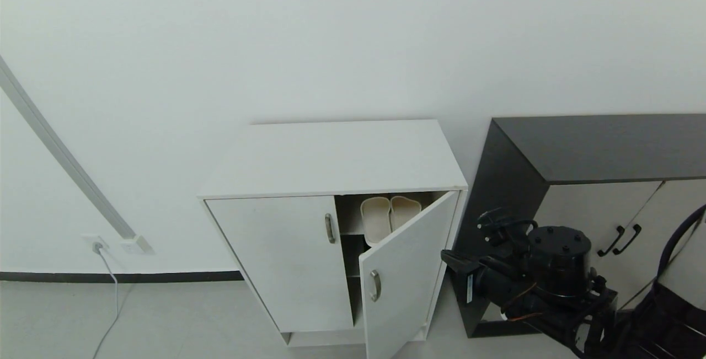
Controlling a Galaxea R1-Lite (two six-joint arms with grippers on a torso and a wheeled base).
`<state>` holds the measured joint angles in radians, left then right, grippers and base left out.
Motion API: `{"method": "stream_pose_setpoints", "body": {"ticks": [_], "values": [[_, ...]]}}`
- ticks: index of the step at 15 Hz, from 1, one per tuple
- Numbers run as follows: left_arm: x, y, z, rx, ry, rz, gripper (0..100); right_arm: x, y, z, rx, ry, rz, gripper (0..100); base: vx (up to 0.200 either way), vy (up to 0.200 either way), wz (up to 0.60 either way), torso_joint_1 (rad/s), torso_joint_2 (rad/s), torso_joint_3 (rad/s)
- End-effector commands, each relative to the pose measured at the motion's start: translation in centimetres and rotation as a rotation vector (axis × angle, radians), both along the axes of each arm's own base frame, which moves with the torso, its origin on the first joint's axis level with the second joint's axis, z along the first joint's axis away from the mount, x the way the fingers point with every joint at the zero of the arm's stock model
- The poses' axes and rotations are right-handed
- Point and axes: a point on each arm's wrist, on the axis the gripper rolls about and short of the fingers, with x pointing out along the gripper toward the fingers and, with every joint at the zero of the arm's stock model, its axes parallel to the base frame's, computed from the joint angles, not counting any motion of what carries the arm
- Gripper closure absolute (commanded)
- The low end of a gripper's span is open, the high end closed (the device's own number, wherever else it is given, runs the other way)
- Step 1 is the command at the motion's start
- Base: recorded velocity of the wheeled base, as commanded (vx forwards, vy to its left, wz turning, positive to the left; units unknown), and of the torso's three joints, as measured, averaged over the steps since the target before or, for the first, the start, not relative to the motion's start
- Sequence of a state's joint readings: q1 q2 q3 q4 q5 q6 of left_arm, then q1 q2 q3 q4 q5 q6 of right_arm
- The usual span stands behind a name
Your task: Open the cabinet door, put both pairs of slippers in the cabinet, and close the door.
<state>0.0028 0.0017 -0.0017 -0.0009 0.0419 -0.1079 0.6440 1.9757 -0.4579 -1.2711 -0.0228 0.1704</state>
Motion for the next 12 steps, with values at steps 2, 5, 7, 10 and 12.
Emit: {"method": "stream_pose_setpoints", "body": {"ticks": [2,5,7,10,12], "values": [[0.0,0.0,0.0,-0.001,-0.001,0.001,100,0.1,0.1,-0.3,-0.005,0.008,0.002,100,0.000,0.000,0.00,0.000,0.00,0.000],[0.0,0.0,0.0,-0.001,-0.001,0.001,100,1.3,0.9,-1.0,-0.007,0.010,0.001,100,0.000,0.000,0.00,0.000,0.00,0.000],[0.0,0.0,0.0,-0.001,-0.001,0.001,100,2.3,1.7,-1.6,-0.007,0.009,-0.002,100,0.000,0.000,0.00,0.000,0.00,0.000],[0.0,0.0,0.0,-0.001,-0.001,0.001,100,3.5,2.5,-2.4,-0.008,0.010,-0.005,100,0.000,0.000,0.00,0.000,0.00,0.000],[0.0,0.0,0.0,-0.001,-0.001,0.001,100,4.1,2.9,-2.9,-0.024,0.027,-0.009,100,0.000,0.000,0.00,0.000,0.00,0.000]]}}
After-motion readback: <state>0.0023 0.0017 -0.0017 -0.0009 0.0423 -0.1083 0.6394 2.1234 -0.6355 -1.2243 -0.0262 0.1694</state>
